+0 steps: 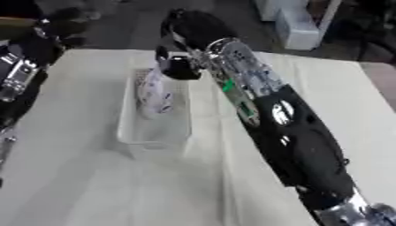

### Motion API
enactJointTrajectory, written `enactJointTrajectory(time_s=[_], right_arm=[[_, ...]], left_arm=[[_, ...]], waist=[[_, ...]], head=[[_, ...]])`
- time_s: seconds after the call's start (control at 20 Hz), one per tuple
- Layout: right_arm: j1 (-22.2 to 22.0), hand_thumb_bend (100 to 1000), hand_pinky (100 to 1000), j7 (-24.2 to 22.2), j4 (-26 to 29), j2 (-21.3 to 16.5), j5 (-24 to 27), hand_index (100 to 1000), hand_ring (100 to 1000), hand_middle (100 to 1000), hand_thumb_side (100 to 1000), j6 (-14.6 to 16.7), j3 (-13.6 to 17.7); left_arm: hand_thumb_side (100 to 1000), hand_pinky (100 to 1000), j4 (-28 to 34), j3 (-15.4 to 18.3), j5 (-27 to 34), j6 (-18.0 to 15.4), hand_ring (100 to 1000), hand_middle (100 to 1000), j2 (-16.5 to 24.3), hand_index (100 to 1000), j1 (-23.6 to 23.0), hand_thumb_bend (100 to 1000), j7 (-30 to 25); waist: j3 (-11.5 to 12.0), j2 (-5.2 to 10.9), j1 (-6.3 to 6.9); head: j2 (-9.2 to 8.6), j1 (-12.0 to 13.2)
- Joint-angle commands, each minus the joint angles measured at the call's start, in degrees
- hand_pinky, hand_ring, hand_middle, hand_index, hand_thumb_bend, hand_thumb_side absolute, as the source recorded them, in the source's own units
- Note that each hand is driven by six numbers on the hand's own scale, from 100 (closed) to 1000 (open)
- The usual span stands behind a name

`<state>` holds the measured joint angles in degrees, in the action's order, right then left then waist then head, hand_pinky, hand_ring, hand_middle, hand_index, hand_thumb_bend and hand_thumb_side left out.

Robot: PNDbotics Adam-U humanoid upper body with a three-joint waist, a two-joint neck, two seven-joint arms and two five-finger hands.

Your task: Pick up objects on the table and place them in the box.

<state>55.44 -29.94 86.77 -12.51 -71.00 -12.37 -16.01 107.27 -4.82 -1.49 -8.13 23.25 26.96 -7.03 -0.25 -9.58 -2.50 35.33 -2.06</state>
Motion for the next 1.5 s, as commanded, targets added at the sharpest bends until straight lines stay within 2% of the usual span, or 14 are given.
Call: enactJointTrajectory(time_s=[0.05, 0.25, 0.3, 0.35, 0.4, 0.45, 0.5, 0.55, 0.6, 0.7, 0.8, 0.95, 1.2, 1.5], right_arm=[[-2.11, 100, 462, 3.63, 6.08, -2.63, -1.56, 824, 714, 818, 594, -2.60, 3.37], [-7.54, 100, 392, 11.26, 12.65, -3.19, -0.97, 816, 622, 771, 646, -6.69, 6.98], [-9.17, 100, 401, 14.23, 14.59, -3.15, -0.13, 819, 635, 780, 638, -7.87, 7.87], [-10.62, 100, 375, 16.95, 16.21, -3.03, 0.63, 809, 593, 749, 667, -8.86, 8.65], [-12.50, 100, 381, 20.43, 18.34, -2.76, 1.12, 812, 603, 758, 660, -9.99, 9.73], [-14.47, 100, 353, 24.20, 20.68, -2.14, 1.71, 791, 554, 708, 700, -11.03, 10.90], [-16.58, 100, 358, 28.31, 23.19, -1.38, 2.37, 796, 564, 719, 691, -11.92, 11.94], [-18.34, 100, 343, 31.91, 24.91, -0.75, 2.73, 779, 533, 683, 760, -12.92, 12.88], [-20.28, 100, 341, 36.42, 26.44, 0.44, 3.50, 778, 528, 674, 731, -13.40, 13.81], [-23.24, 100, 329, 44.35, 27.49, 1.96, 6.03, 768, 511, 655, 746, -13.12, 15.09], [-25.21, 100, 322, 49.84, 27.74, 2.24, 8.94, 765, 504, 648, 750, -12.79, 15.99], [-26.55, 100, 313, 53.61, 27.81, 1.98, 12.47, 762, 494, 642, 753, -12.51, 16.52], [-26.18, 100, 310, 55.96, 27.82, 2.51, 14.46, 755, 486, 631, 749, -11.72, 16.83], [-25.92, 100, 310, 58.12, 27.82, 2.53, 15.36, 751, 479, 620, 749, -11.20, 16.57]], left_arm=[[898, 899, 1.11, 0.79, 0.39, -0.23, 939, 934, 1.35, 857, 0.43, 110, 0.79], [891, 896, 1.67, 0.93, 0.74, -0.34, 928, 926, 1.18, 854, 0.21, 114, 2.02], [892, 896, 2.01, 0.92, 0.93, -0.40, 930, 926, 1.14, 854, 0.09, 113, 2.27], [887, 894, 2.32, 0.94, 1.08, -0.42, 924, 923, 1.10, 855, -0.01, 116, 2.47], [888, 894, 2.72, 0.99, 1.25, -0.45, 925, 924, 1.01, 855, -0.13, 115, 2.69], [885, 893, 3.13, 1.06, 1.42, -0.45, 921, 922, 0.85, 854, -0.23, 119, 2.91], [886, 893, 3.55, 1.13, 1.60, -0.42, 922, 922, 0.68, 854, -0.35, 118, 3.11], [885, 892, 3.90, 1.18, 1.78, -0.35, 920, 921, 0.50, 854, -0.47, 123, 3.27], [886, 892, 4.30, 1.25, 2.03, -0.27, 921, 921, 0.21, 853, -0.61, 125, 3.43], [886, 889, 5.02, 1.45, 2.51, -0.37, 915, 918, -0.36, 851, -0.91, 137, 3.69], [884, 888, 5.48, 1.91, 3.02, -0.65, 913, 916, -0.83, 849, -1.37, 142, 4.22], [891, 892, 5.78, 2.25, 3.34, -0.74, 922, 920, -1.29, 848, -2.36, 147, 4.48], [895, 895, 6.07, 2.52, 3.60, -0.14, 930, 924, -2.10, 848, -3.31, 154, 3.89], [885, 892, 6.20, 2.08, 3.92, -0.17, 922, 920, -1.68, 848, -2.60, 150, 3.37]], waist=[[-0.69, 1.52, 0.58], [-1.94, 2.01, 1.25], [-2.26, 2.15, 1.41], [-2.57, 2.26, 1.58], [-2.90, 2.34, 1.74], [-3.27, 2.37, 1.94], [-3.57, 2.37, 2.07], [-3.87, 2.34, 2.20], [-4.21, 2.28, 2.34], [-4.83, 2.12, 2.54], [-4.63, 1.89, 2.63], [-3.78, 1.53, 2.48], [-3.47, 0.96, 1.45], [-2.87, 1.17, 0.85]], head=[[-1.12, -0.16], [-1.30, 0.02], [-1.42, 0.06], [-1.57, 0.12], [-1.78, 0.17], [-2.08, 0.29], [-2.30, 0.37], [-2.56, 0.43], [-2.94, 0.47], [-3.84, 0.58], [-4.89, 0.68], [-7.81, -0.23], [-13.87, -5.59], [-18.44, -9.39]])
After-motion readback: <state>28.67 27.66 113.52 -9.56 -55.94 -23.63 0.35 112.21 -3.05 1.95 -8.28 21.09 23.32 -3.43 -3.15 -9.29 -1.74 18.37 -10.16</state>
